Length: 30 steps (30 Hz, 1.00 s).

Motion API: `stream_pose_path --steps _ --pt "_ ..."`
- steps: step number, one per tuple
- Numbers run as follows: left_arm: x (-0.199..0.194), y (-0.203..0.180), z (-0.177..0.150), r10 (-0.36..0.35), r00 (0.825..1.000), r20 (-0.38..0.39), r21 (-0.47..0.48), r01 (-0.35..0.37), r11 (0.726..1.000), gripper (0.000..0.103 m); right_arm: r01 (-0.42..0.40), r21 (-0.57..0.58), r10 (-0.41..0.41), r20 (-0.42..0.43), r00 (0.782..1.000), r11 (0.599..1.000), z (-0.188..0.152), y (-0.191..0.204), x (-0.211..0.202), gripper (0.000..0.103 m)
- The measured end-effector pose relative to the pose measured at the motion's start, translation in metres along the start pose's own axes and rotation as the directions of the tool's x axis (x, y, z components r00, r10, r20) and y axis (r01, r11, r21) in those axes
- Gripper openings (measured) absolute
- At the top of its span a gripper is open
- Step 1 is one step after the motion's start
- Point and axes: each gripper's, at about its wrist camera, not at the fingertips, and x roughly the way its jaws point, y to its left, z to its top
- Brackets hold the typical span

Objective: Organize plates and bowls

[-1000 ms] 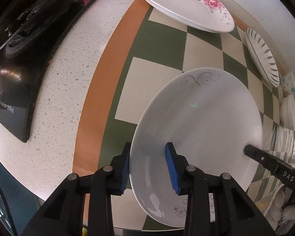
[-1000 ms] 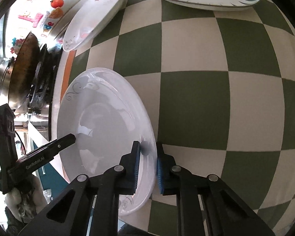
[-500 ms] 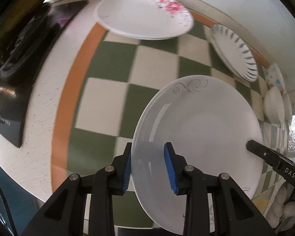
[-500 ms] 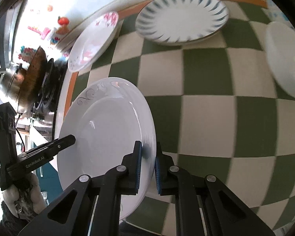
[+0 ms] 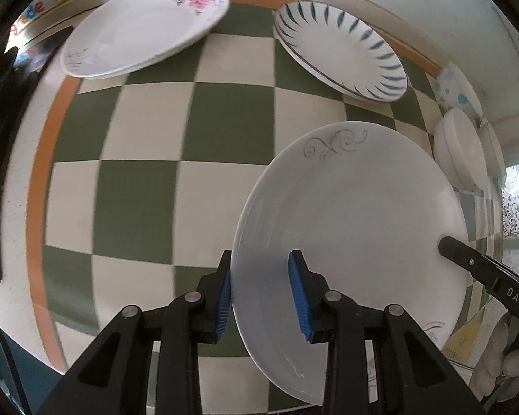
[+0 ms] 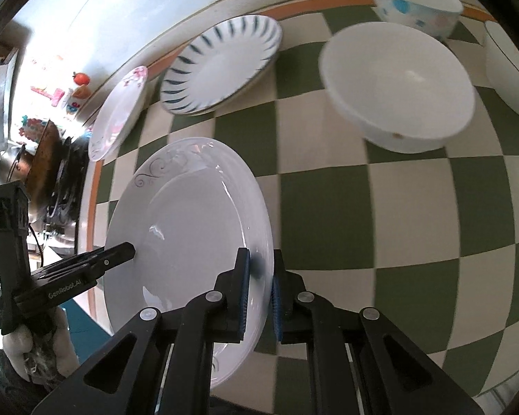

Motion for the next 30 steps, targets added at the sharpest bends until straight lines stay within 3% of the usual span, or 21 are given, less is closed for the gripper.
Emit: stream_pose_path --steps 13,21,27,30 --pt "0.011 -0.019 0.008 0.063 0.998 0.006 0.048 -0.063 0.997 0.028 0.007 0.014 -0.007 -0.017 1.000 1.000 0.001 -0.015 0.015 0.012" --pt "0.016 -0.036 0.009 0.102 0.994 0.031 0.062 -0.104 0.993 0.028 0.008 0.033 -0.005 -0.087 0.996 0.999 -0.004 -0.022 0.028 0.016" --pt "0.018 -0.033 0.007 0.117 0.993 0.010 0.020 -0.117 0.993 0.028 0.015 0.047 -0.010 -0.113 0.994 0.999 -0.002 -0.026 0.024 0.017" --pt "-0.001 -0.022 0.004 0.128 0.991 0.044 -0.023 -0.127 0.992 0.028 0.038 0.051 -0.032 -0.098 0.995 0.998 0.001 -0.028 0.006 0.017"
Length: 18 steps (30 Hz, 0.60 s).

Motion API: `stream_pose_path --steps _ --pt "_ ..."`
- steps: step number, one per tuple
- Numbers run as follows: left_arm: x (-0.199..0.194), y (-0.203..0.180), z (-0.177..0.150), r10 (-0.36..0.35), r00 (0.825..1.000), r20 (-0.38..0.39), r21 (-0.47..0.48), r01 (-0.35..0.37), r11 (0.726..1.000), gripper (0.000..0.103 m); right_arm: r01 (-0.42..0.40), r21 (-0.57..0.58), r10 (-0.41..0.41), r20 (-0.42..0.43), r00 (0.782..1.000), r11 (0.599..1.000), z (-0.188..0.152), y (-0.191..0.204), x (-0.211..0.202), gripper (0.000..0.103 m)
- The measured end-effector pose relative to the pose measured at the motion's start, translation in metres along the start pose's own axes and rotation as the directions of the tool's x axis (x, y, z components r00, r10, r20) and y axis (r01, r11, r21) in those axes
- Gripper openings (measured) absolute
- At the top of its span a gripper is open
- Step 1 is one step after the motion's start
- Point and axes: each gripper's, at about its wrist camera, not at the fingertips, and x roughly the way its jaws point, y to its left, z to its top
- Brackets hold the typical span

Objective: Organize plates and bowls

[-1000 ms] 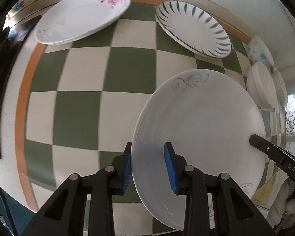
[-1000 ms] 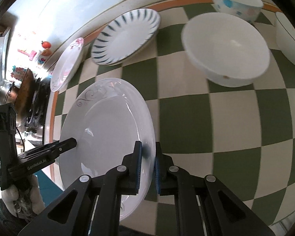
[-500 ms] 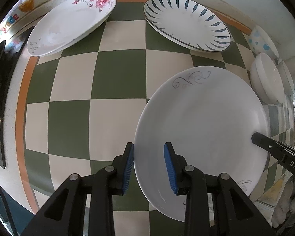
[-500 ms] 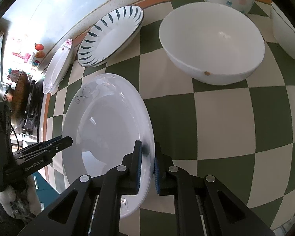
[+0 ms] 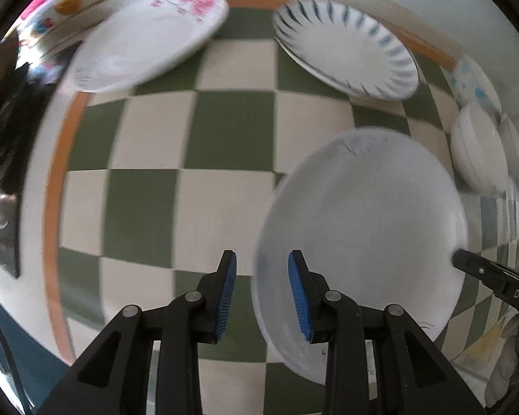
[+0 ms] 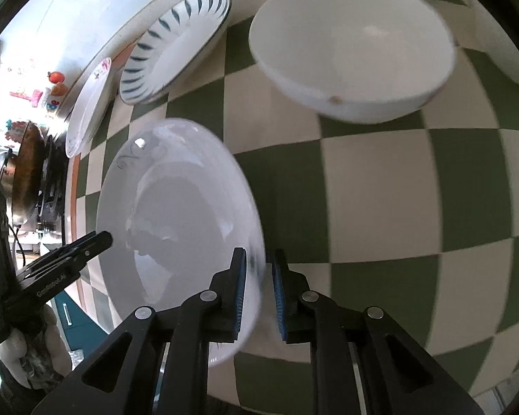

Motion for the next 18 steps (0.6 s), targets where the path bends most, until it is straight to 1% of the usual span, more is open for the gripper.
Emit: stream_pose_path --steps 1,4,5,7,8,9,10,11,12,13,14,15,16,18 --pt "-0.008 0.004 0.000 -0.002 1.000 0.015 -0.013 0.002 1.000 0.028 0.018 0.003 -0.018 0.015 1.000 1.000 0.000 0.000 -0.010 0.017" --pt "-0.043 0.022 0.009 -0.003 0.996 0.091 -0.080 0.010 0.997 0.029 0.019 -0.011 -0.018 0.076 0.997 1.000 0.003 0.009 -0.044 0.018" --pt "-0.052 0.028 0.014 -0.009 0.994 0.112 -0.102 0.020 0.995 0.029 0.024 -0.028 -0.022 0.094 0.995 0.999 0.006 0.015 -0.051 0.023" --pt "-0.065 0.042 0.027 -0.007 0.989 0.148 -0.135 0.028 0.990 0.035 0.001 -0.075 0.010 0.148 0.989 0.997 0.016 0.038 -0.067 0.035" --pt "-0.072 0.053 0.039 -0.002 0.985 0.172 -0.153 0.029 0.988 0.036 -0.024 -0.096 0.040 0.174 0.984 0.995 0.023 0.051 -0.072 0.049" --pt "-0.075 0.061 0.047 0.002 0.983 0.182 -0.162 0.028 0.986 0.041 -0.054 -0.108 0.073 0.186 0.980 0.993 0.031 0.062 -0.073 0.061" --pt "-0.076 0.073 0.059 0.007 0.982 0.190 -0.179 0.027 0.984 0.043 -0.109 -0.123 0.132 0.194 0.972 0.986 0.043 0.078 -0.073 0.065" --pt "-0.075 0.080 0.066 0.010 0.981 0.192 -0.188 0.026 0.982 0.044 -0.139 -0.135 0.163 0.193 0.967 0.981 0.051 0.090 -0.072 0.070" --pt "-0.071 0.094 0.078 0.013 0.983 0.185 -0.203 0.025 0.979 0.044 -0.160 -0.154 0.188 0.183 0.965 0.975 0.063 0.107 -0.067 0.070" --pt "-0.066 0.108 0.089 0.010 0.984 0.177 -0.218 0.029 0.975 0.044 -0.159 -0.174 0.189 0.172 0.967 0.972 0.077 0.125 -0.060 0.070" --pt "-0.060 0.120 0.099 0.010 0.986 0.165 -0.233 0.029 0.972 0.044 -0.156 -0.198 0.188 0.157 0.969 0.968 0.090 0.142 -0.053 0.070" --pt "-0.058 0.130 0.100 0.013 0.987 0.157 -0.246 0.027 0.969 0.044 -0.150 -0.230 0.185 0.142 0.972 0.962 0.107 0.163 -0.040 0.070" --pt "-0.052 0.140 0.107 0.014 0.988 0.153 -0.261 0.026 0.965 0.044 -0.139 -0.245 0.176 0.137 0.975 0.960 0.117 0.180 -0.030 0.070" --pt "-0.037 0.163 0.123 0.027 0.991 0.134 -0.292 0.014 0.956 0.044 -0.131 -0.285 0.165 0.097 0.982 0.949 0.144 0.211 -0.001 0.069"
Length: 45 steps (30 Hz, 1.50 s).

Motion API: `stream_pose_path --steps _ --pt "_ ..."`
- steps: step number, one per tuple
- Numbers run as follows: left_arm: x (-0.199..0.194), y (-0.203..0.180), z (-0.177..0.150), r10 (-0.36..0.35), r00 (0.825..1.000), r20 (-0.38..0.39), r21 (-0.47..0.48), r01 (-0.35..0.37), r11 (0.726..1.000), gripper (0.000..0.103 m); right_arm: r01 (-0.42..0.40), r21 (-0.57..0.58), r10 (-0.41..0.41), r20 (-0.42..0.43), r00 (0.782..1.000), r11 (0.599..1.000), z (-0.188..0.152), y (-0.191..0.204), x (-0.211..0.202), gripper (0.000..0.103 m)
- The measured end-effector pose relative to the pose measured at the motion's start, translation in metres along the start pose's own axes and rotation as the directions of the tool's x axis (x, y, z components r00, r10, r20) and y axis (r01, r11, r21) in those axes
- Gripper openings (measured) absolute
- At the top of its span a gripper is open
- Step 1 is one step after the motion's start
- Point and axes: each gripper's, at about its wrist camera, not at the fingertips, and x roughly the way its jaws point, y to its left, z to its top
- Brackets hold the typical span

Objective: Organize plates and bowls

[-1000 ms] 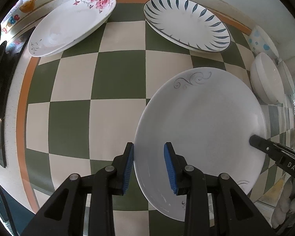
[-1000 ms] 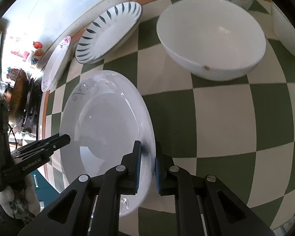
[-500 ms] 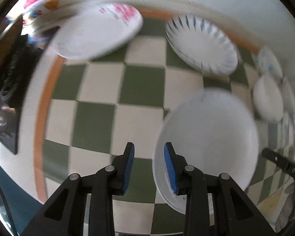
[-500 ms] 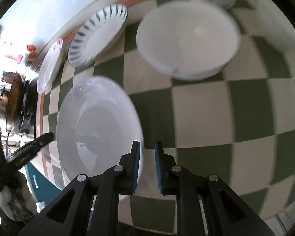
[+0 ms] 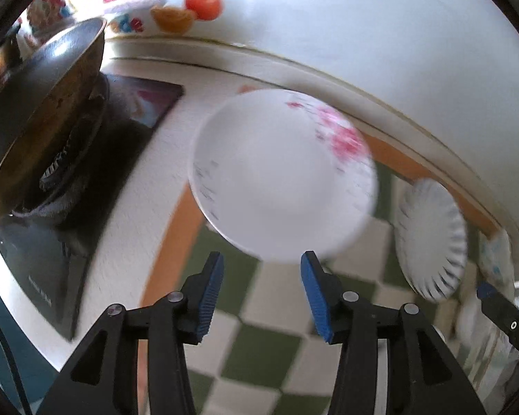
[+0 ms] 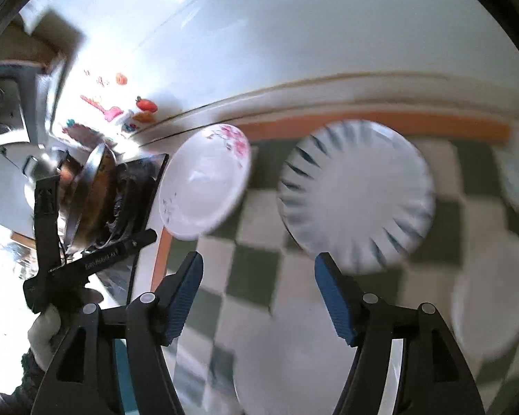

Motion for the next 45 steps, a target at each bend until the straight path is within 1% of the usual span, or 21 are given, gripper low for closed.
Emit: stream_pose_path --steps 1,2,3,4,5,7,10,12,13,14,15,16,17,18,20,27,28,32,35,39,45 --pt "0.008 0.007 0.008 0.005 1.000 -0.009 -0.010 -0.005 1.000 0.044 0.022 -0.008 -0.022 -0.018 1.000 1.000 0.015 0.007 0.020 0.069" --pt "0.019 0.015 0.017 0.004 1.000 -0.023 -0.023 -0.004 1.000 0.044 0.026 -0.020 -0.026 -0.033 0.999 0.999 0.028 0.011 0.036 0.069" --pt "0.026 0.020 0.023 0.005 0.999 -0.032 -0.031 -0.006 1.000 0.044 0.031 -0.029 -0.033 -0.054 0.998 0.999 0.040 0.015 0.055 0.067" --pt "0.033 0.024 0.028 0.007 0.999 -0.041 -0.036 -0.009 0.999 0.044 0.053 -0.029 -0.055 -0.071 0.996 0.998 0.052 0.017 0.072 0.065" --pt "0.041 0.029 0.032 0.006 0.999 -0.053 -0.042 -0.008 0.999 0.044 0.057 -0.032 -0.060 -0.087 0.994 0.998 0.061 0.019 0.086 0.064" --pt "0.056 0.036 0.042 0.007 0.997 -0.080 -0.049 -0.011 0.999 0.044 0.070 -0.029 -0.073 -0.125 0.989 0.997 0.080 0.018 0.115 0.056" --pt "0.071 0.046 0.051 0.002 0.994 -0.106 -0.055 -0.008 0.998 0.044 0.088 -0.003 -0.087 -0.159 0.983 0.996 0.101 0.010 0.144 0.051" --pt "0.079 0.051 0.057 -0.012 0.993 -0.117 -0.060 0.005 0.998 0.044 0.087 0.007 -0.084 -0.173 0.981 0.996 0.110 0.008 0.156 0.041" --pt "0.081 0.053 0.058 -0.012 0.993 -0.119 -0.059 0.005 0.998 0.044 0.090 0.006 -0.087 -0.177 0.980 0.996 0.114 0.006 0.163 0.038" --pt "0.086 0.054 0.061 -0.016 0.992 -0.129 -0.057 0.009 0.998 0.043 0.094 0.006 -0.091 -0.186 0.978 0.996 0.118 0.005 0.169 0.032" --pt "0.088 0.055 0.063 -0.024 0.991 -0.131 -0.060 0.016 0.998 0.034 0.101 0.009 -0.098 -0.192 0.977 0.995 0.121 0.004 0.175 0.022" --pt "0.090 0.056 0.064 -0.026 0.991 -0.133 -0.059 0.019 0.998 0.024 0.101 0.012 -0.096 -0.197 0.976 0.995 0.123 0.001 0.178 0.018" --pt "0.092 0.056 0.065 -0.016 0.991 -0.131 -0.052 0.009 0.999 0.023 0.083 0.019 -0.078 -0.202 0.976 0.996 0.126 0.000 0.181 0.013" --pt "0.093 0.057 0.065 -0.012 0.992 -0.125 -0.043 0.007 0.999 0.022 0.080 0.024 -0.074 -0.199 0.977 0.997 0.128 -0.001 0.182 0.013" --pt "0.093 0.058 0.064 -0.010 0.994 -0.109 -0.032 0.006 0.999 0.020 0.082 0.014 -0.078 -0.190 0.979 0.997 0.127 -0.001 0.179 0.013" --pt "0.089 0.060 0.053 -0.023 0.995 -0.095 -0.018 0.021 1.000 0.019 0.098 -0.028 -0.102 -0.162 0.982 0.995 0.117 0.008 0.169 0.012" --pt "0.092 0.061 0.061 -0.027 0.995 -0.093 -0.012 0.026 1.000 0.019 0.102 -0.027 -0.105 -0.162 0.981 0.994 0.115 0.008 0.166 0.012" --pt "0.081 0.056 0.052 -0.039 0.996 -0.076 0.008 0.040 0.999 0.019 0.093 -0.031 -0.097 -0.141 0.985 0.995 0.106 0.007 0.149 0.011" --pt "0.066 0.050 0.040 -0.047 0.997 -0.066 0.029 0.049 0.998 0.019 0.088 -0.030 -0.091 -0.119 0.989 0.996 0.097 0.006 0.129 0.010" --pt "0.038 0.035 0.029 -0.057 0.997 -0.048 0.062 0.060 0.996 0.019 0.059 -0.002 -0.058 -0.080 0.995 0.998 0.080 0.001 0.094 0.009" --pt "-0.003 0.010 -0.001 -0.083 0.996 -0.028 0.119 0.086 0.989 0.019 0.046 0.020 -0.045 -0.022 0.999 0.999 0.037 -0.011 0.030 0.008"
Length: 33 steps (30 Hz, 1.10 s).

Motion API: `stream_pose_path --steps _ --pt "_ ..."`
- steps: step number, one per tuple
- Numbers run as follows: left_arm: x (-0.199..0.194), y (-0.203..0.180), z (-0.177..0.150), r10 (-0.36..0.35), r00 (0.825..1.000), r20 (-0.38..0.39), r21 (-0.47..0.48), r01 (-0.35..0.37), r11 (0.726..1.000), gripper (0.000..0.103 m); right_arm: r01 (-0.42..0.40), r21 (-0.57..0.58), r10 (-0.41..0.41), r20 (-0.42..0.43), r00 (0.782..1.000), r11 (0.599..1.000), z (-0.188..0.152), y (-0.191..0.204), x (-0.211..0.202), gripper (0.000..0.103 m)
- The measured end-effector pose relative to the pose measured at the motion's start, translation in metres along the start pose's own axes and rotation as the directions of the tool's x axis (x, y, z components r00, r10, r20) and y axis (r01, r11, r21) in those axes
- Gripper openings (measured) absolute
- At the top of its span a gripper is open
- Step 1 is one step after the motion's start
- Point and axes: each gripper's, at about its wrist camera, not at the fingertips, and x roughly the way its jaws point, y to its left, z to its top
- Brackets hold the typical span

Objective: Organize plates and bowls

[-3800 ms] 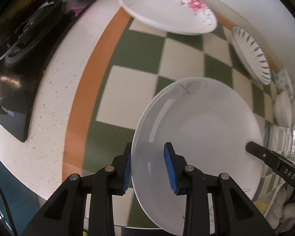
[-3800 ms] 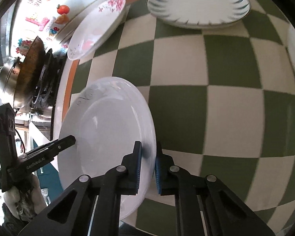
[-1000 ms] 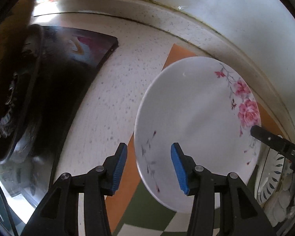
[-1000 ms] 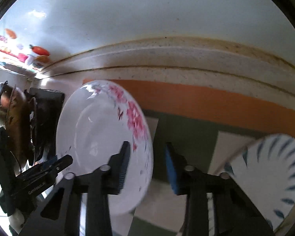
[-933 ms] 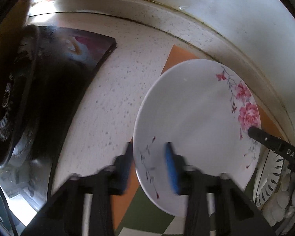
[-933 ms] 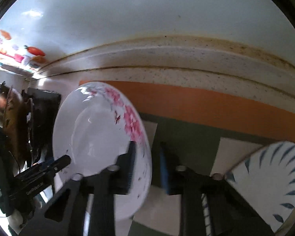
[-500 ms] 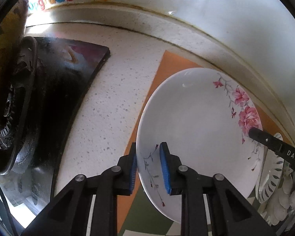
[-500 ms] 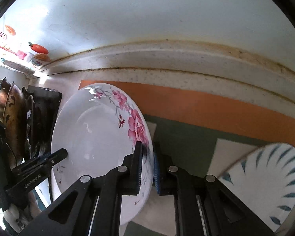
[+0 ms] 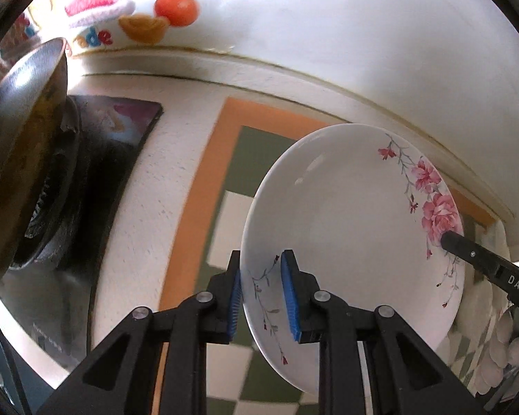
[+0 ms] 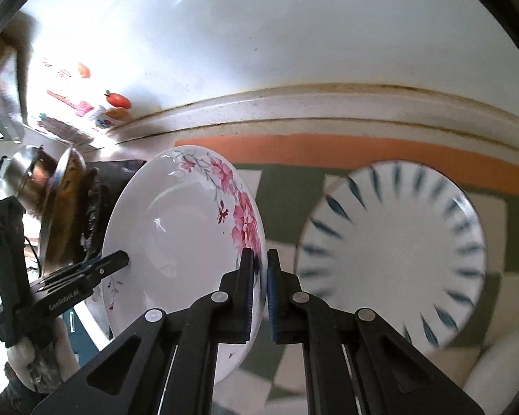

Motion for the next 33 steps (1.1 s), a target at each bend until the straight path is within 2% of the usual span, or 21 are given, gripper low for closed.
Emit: stream_pose_path --steps 1,4,12,18,25,33 --pt "-0.006 -0.008 0.002 -0.005 1.000 -0.002 0.008 0.005 1.000 0.019 0.000 0.007 0.000 0.008 1.000 1.000 -0.010 -0.004 -0.011 0.008" --pt "-0.021 -0.029 -0.021 -0.025 1.000 0.000 0.038 0.024 0.999 0.019 0.003 0.020 -0.003 0.026 1.000 1.000 -0.038 -0.015 -0.037 0.008" --pt "-0.027 -0.077 -0.076 -0.055 0.997 -0.047 0.097 0.060 0.994 0.019 0.020 0.074 -0.023 0.029 0.999 0.997 -0.124 -0.062 -0.088 0.008" --pt "-0.012 -0.107 -0.113 -0.053 0.993 -0.107 0.152 0.069 0.986 0.019 0.032 0.124 -0.032 0.005 0.999 0.992 -0.170 -0.095 -0.092 0.008" --pt "0.016 -0.130 -0.148 -0.002 0.985 -0.175 0.216 0.041 0.976 0.019 0.050 0.166 -0.047 -0.026 0.999 0.985 -0.211 -0.128 -0.084 0.008" --pt "0.034 -0.141 -0.170 0.052 0.978 -0.201 0.256 0.001 0.967 0.019 0.050 0.186 -0.039 -0.059 0.997 0.981 -0.229 -0.145 -0.070 0.008"
